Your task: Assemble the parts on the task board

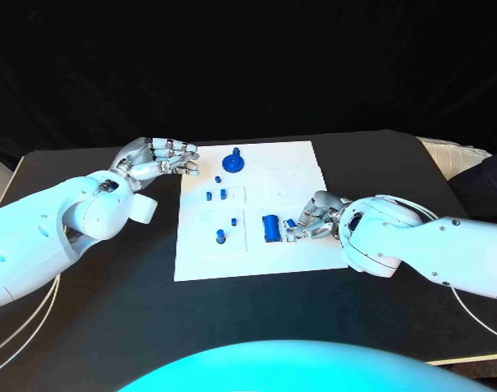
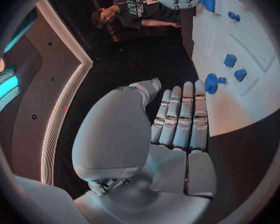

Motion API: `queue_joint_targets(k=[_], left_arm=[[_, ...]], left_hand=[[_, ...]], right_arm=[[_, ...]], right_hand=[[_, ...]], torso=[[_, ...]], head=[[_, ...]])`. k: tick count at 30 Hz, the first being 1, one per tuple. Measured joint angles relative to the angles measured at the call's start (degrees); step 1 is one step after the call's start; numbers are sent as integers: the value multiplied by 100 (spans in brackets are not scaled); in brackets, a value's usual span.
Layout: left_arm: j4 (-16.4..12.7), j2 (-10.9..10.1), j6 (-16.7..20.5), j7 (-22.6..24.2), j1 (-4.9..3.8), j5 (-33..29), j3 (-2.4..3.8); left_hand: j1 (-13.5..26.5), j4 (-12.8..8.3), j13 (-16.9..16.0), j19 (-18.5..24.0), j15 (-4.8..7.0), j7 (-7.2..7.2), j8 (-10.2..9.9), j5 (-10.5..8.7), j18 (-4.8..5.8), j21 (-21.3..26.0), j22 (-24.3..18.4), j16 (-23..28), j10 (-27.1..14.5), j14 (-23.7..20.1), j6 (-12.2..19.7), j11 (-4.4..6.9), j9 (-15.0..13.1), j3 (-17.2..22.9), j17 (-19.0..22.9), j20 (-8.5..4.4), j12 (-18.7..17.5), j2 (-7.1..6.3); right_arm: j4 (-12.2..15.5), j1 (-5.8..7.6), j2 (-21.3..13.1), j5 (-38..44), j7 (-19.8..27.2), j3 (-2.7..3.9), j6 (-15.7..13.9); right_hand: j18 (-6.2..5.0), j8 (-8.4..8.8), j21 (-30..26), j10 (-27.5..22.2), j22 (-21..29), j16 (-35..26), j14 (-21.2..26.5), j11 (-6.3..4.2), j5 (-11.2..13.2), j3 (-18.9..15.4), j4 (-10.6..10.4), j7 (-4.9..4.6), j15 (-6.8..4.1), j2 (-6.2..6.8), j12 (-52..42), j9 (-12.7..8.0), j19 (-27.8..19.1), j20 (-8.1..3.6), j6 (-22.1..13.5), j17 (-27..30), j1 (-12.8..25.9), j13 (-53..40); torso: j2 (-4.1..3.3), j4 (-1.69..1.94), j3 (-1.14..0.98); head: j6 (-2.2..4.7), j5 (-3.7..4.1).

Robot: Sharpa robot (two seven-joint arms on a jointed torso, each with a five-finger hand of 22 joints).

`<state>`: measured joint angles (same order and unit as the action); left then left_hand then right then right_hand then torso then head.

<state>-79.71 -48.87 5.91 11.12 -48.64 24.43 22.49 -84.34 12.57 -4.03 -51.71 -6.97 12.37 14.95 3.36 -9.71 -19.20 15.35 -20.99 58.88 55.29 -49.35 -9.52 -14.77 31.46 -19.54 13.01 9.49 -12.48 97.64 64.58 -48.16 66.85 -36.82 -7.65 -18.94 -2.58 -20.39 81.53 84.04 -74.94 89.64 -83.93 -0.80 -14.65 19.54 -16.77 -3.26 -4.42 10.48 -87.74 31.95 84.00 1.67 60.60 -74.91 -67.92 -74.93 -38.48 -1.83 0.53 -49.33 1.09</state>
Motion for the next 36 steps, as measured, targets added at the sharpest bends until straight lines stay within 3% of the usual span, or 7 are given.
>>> queue_joint_targets(k=[11,36], left_arm=[[6,7,-4,-4,1,0,0],[7,7,-8,-11,1,1,-1]], left_hand=[[0,16,0,0,0,0,0,0,0,0,-5,25,0,0,0,0,0,-17,-4,0,0,0],[24,23,0,0,0,0,0,0,0,0,-9,25,0,0,0,0,6,-23,-9,0,0,24]], right_arm=[[16,0,18,0,4,0,-10],[-63,1,81,-26,31,1,-89]], right_hand=[[0,0,0,0,1,0,0,0,0,-57,8,0,0,52,0,0,0,0,0,0,98,0],[0,0,-23,0,3,0,0,0,34,-261,-8,0,0,-2,0,0,0,0,0,0,393,1]], torso=[[4,2,-1],[7,3,-4]], head=[[-32,10],[-39,-17]])
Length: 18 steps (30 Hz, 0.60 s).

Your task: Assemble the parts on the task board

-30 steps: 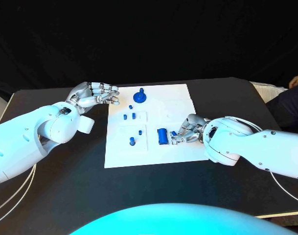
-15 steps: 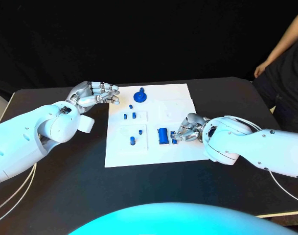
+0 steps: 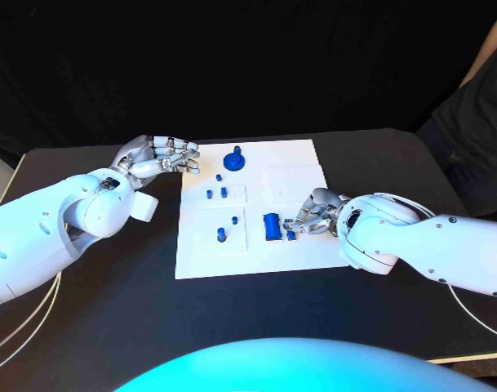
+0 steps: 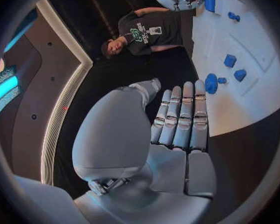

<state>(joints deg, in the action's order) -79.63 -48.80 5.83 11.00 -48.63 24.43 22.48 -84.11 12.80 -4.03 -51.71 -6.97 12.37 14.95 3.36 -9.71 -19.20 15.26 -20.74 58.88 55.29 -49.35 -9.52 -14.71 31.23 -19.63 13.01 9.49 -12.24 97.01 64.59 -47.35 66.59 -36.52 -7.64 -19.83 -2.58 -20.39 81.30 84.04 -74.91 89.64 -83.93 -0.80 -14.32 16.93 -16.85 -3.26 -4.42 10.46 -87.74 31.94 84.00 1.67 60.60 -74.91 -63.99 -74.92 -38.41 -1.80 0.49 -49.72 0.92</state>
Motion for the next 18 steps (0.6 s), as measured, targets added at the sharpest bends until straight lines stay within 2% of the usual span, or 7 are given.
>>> queue_joint_targets(k=[6,12,13,18], left_arm=[[2,0,-1,-2,0,0,0],[4,-2,-2,-3,1,0,0],[5,-3,-2,-3,2,0,0],[7,-4,-3,-5,5,0,0]], left_hand=[[0,0,0,0,0,0,0,0,0,0,1,0,0,0,0,0,0,0,0,0,0,0],[0,0,0,0,0,0,0,0,0,0,0,0,0,0,0,0,0,0,1,0,0,0],[0,0,0,0,0,0,0,0,0,0,1,0,0,0,0,0,0,0,1,0,0,0],[0,17,0,0,0,0,-23,0,0,39,-9,0,0,0,0,0,0,17,-11,0,0,0]], right_arm=[[95,0,-130,-30,55,0,-3],[213,0,-287,-125,151,6,13],[235,0,-318,-145,170,6,19],[349,-2,-467,-239,265,10,75]], right_hand=[[0,0,-21,0,0,0,0,0,0,-29,29,0,0,3,0,0,0,0,0,0,-3,0],[0,-23,-21,0,1,0,0,0,80,-108,37,-19,0,103,0,0,0,0,-19,0,-103,0],[0,-23,-21,0,1,0,0,0,123,-167,37,-19,0,136,0,0,0,0,-19,0,-140,0],[1,-23,-21,0,1,0,0,0,359,-434,36,-19,0,113,0,0,0,0,-19,0,-447,0]], torso=[[1,-1,-3],[1,-3,-4],[1,-4,-4],[1,-5,-5]], head=[[-1,-9],[5,-25],[5,-27],[6,-37]])
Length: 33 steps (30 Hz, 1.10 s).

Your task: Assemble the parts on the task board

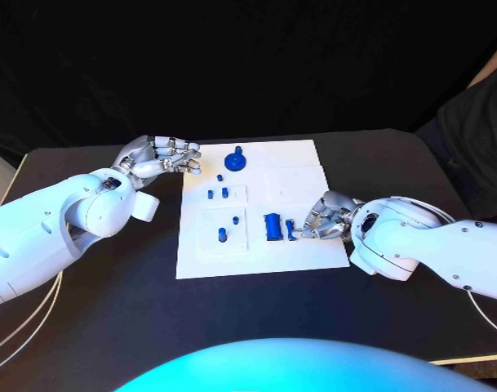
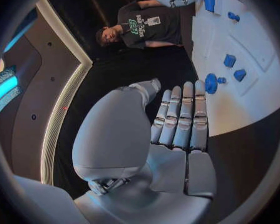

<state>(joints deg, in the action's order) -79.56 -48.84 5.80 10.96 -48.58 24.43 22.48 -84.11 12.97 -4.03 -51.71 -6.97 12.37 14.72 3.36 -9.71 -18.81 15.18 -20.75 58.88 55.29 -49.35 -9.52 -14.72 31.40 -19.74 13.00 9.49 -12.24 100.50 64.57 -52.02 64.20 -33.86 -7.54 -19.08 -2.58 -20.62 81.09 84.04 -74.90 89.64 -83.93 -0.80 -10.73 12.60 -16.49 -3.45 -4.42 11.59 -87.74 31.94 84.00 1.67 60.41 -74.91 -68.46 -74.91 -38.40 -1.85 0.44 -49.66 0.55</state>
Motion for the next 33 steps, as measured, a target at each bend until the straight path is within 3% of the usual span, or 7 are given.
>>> queue_joint_targets(k=[11,33], left_arm=[[4,0,-9,-7,13,0,0],[-1,-3,-12,-9,18,0,-1]], left_hand=[[0,0,0,0,0,0,0,0,0,1,0,0,0,0,0,0,0,0,0,0,0,0],[0,-1,0,0,0,0,0,0,0,1,1,-1,0,0,0,0,0,-1,-4,0,0,0]], right_arm=[[40,-17,-54,-102,88,2,104],[-306,-97,269,38,-98,1,-9]], right_hand=[[0,-13,0,0,-4,0,0,0,43,-49,4,0,0,-87,0,-3,0,0,0,0,-196,0],[0,-66,0,0,-3,0,-1,0,17,50,53,39,-1,-270,0,-5,0,0,39,0,-499,0]], torso=[[2,-4,1],[0,5,10]], head=[[2,11],[-10,16]])
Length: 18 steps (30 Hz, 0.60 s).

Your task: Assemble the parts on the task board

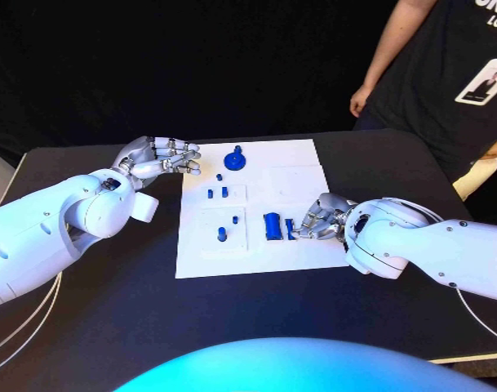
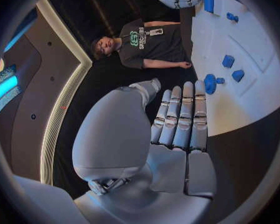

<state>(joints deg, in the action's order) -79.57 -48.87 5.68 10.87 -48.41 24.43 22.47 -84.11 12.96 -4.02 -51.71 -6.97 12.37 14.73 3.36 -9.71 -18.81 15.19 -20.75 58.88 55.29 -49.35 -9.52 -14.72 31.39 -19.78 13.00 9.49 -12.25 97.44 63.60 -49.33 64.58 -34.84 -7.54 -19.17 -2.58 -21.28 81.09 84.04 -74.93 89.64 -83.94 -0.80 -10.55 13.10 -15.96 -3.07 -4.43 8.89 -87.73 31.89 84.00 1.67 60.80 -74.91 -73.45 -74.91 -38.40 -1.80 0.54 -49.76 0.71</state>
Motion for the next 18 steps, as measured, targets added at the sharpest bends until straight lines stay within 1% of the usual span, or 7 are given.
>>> queue_joint_targets(k=[2,6,8,11,16,17,18], left_arm=[[0,-1,0,0,0,0,0],[0,-3,0,0,0,0,0],[-1,-4,1,0,0,0,0],[-1,-4,1,1,0,0,0],[-1,-4,1,3,0,0,0],[0,-3,2,4,0,0,0],[2,-2,2,5,1,0,0]], left_hand=[[0,0,0,0,0,0,0,0,0,0,0,0,0,0,0,0,0,0,0,0,0,0],[0,0,0,0,0,0,0,0,0,0,0,0,0,0,0,0,0,0,0,0,0,0],[0,0,0,0,0,0,0,0,0,0,0,0,0,0,0,0,0,0,1,0,0,0],[0,0,0,0,0,0,0,0,0,0,-5,4,0,0,0,0,0,0,1,0,0,0],[0,0,0,0,0,0,0,0,0,0,-5,20,0,0,0,0,0,0,1,0,0,0],[0,0,0,0,0,0,0,0,0,0,-5,20,0,0,0,0,0,0,1,0,0,0],[0,0,0,0,0,0,0,0,0,0,-5,20,0,0,0,0,0,0,1,0,0,0]], right_arm=[[-7,-1,7,9,-13,1,-25],[-15,-6,10,27,-29,3,-69],[-11,-11,3,34,-31,3,-87],[9,-12,-12,39,-31,3,-118],[82,-18,-88,4,15,1,-197],[96,-18,-109,-21,37,3,-223],[109,-18,-136,-67,79,9,-261]], right_hand=[[0,0,0,0,0,0,-20,0,0,16,-16,0,-20,0,0,0,0,0,0,0,0,0],[0,0,0,0,1,0,-20,0,0,16,-16,0,-20,0,0,0,0,0,0,0,0,0],[0,0,0,-16,1,0,-20,-16,0,16,-16,0,-20,0,0,0,-6,-37,0,0,0,0],[0,0,0,-17,1,0,-20,-17,0,16,-16,0,-20,2,0,0,-6,-37,0,0,1,0],[0,0,-78,-17,1,0,-20,-17,-23,-49,-80,0,-20,157,37,0,-6,-37,0,0,157,0],[0,0,-111,-17,1,0,-20,-17,-24,-84,-84,-12,-20,178,38,0,-6,-37,-12,0,201,0],[0,0,-145,-17,2,0,-20,-17,-57,-132,-79,-40,-20,167,38,-11,-6,-37,-63,0,248,0]], torso=[[1,-1,1],[2,-3,1],[2,-3,-1],[2,-3,-3],[3,-3,-5],[3,-3,-5],[4,-3,-5]], head=[[-2,2],[-1,2],[3,-2],[8,-5],[15,-9],[20,-13],[26,-14]])
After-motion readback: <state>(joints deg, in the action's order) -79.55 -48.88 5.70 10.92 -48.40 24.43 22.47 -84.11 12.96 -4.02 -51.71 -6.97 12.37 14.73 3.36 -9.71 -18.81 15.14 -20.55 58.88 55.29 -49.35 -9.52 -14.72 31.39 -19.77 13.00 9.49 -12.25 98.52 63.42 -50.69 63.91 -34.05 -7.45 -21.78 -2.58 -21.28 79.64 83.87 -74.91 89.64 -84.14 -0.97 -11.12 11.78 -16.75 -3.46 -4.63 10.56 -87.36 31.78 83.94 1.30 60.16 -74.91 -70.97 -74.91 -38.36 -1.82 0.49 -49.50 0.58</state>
